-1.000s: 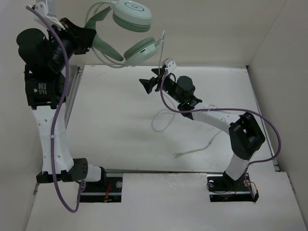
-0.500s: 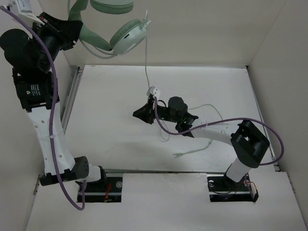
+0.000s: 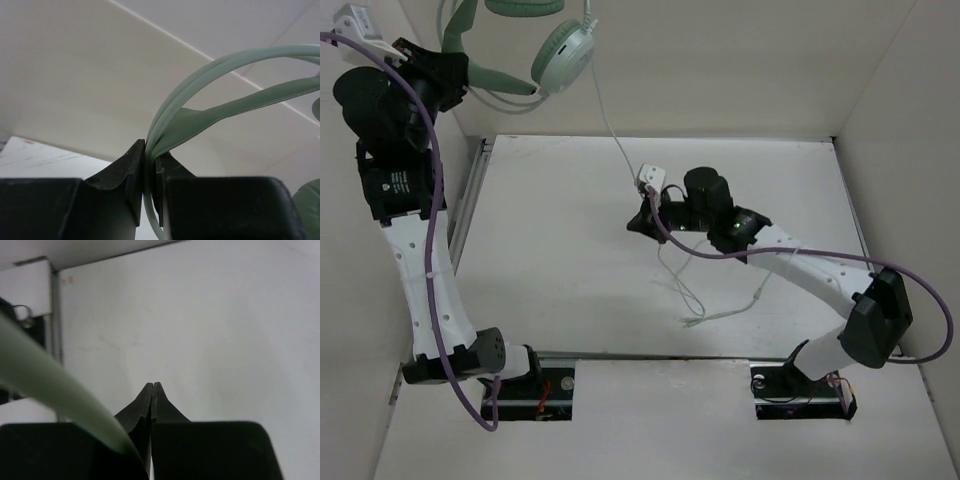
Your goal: Wrap the headphones
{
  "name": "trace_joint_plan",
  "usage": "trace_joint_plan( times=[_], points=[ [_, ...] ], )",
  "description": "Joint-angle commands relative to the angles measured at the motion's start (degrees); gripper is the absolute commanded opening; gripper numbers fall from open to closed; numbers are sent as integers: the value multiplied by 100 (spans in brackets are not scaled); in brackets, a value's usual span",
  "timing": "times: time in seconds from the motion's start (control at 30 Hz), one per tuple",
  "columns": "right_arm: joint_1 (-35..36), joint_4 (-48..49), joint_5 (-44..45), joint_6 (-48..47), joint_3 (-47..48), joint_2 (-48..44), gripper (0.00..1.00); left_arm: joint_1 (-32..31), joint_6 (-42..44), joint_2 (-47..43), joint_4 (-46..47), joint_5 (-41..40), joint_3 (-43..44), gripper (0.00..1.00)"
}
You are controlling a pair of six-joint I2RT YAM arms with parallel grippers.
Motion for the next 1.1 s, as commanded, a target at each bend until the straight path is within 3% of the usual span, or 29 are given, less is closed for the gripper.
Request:
trace_joint_plan(
  times=[0.0, 0.17, 0.37, 0.5, 0.73, 0.93, 1.07],
  points=[
    [-378, -2164, 1024, -1998, 1087, -270, 0, -277, 628, -174, 367, -1311, -423, 0],
    [-748, -2924, 2992, -4229, 1924, -419, 0, -918, 1719, -333, 542, -2735, -1162, 0],
    [-766, -1669, 4392, -6805, 2188, -578, 0, -1341, 2168, -237, 534, -3203, -1716, 0],
    [-180, -912, 4437, -8090, 2206, -622, 0, -1648, 2326, -175, 569, -3309, -2015, 0],
    [1079, 265, 3692, -9243, 2337, -508, 0, -2157, 2554, -131, 464, -2993, -2331, 0],
    [1273, 662, 2689, -9604, 2496, -481, 0, -2975, 2941, -245, 200, -2642, -2841, 0],
    [1063, 724, 2504, -9508, 2821, -262, 0, -3432, 3187, -403, 121, -2325, -3166, 0]
  ],
)
